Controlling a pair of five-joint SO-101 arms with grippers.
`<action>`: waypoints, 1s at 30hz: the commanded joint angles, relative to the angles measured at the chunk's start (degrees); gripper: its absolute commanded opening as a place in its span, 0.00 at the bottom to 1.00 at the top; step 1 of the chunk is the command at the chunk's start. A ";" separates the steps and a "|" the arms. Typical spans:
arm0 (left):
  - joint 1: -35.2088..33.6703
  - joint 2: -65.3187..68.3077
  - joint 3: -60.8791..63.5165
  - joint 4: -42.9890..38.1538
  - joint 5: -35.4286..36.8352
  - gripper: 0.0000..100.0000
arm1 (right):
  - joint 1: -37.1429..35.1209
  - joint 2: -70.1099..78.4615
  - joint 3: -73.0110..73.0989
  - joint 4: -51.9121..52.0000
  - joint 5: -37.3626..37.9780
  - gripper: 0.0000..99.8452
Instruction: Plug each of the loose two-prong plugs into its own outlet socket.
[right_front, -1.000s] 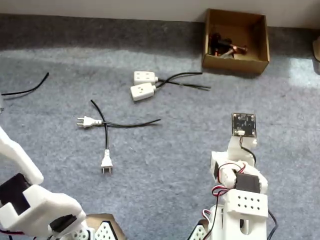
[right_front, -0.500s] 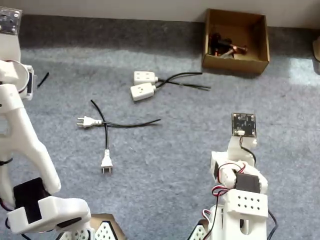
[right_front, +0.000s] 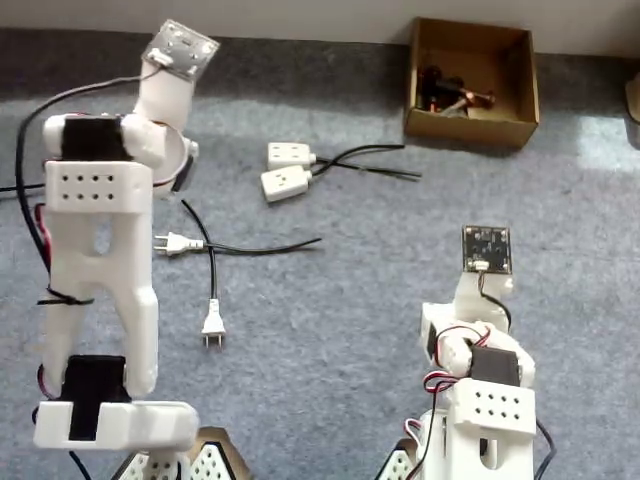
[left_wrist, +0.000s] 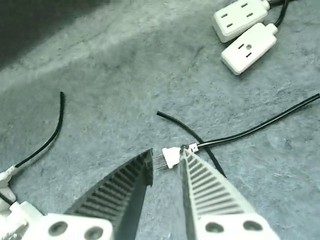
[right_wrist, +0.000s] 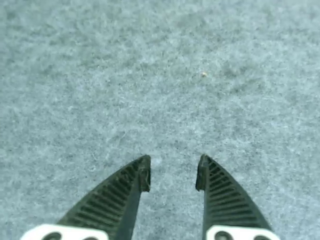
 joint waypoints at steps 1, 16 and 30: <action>4.44 -2.42 4.26 -7.38 0.00 0.09 | -0.57 -1.19 -0.22 -1.45 0.70 0.15; 12.09 7.16 7.87 -16.53 -12.66 0.17 | -0.57 -1.19 -0.13 -4.09 0.70 0.15; 11.56 19.91 2.86 -18.64 -30.59 0.24 | -0.84 -1.19 -0.04 -4.18 0.79 0.15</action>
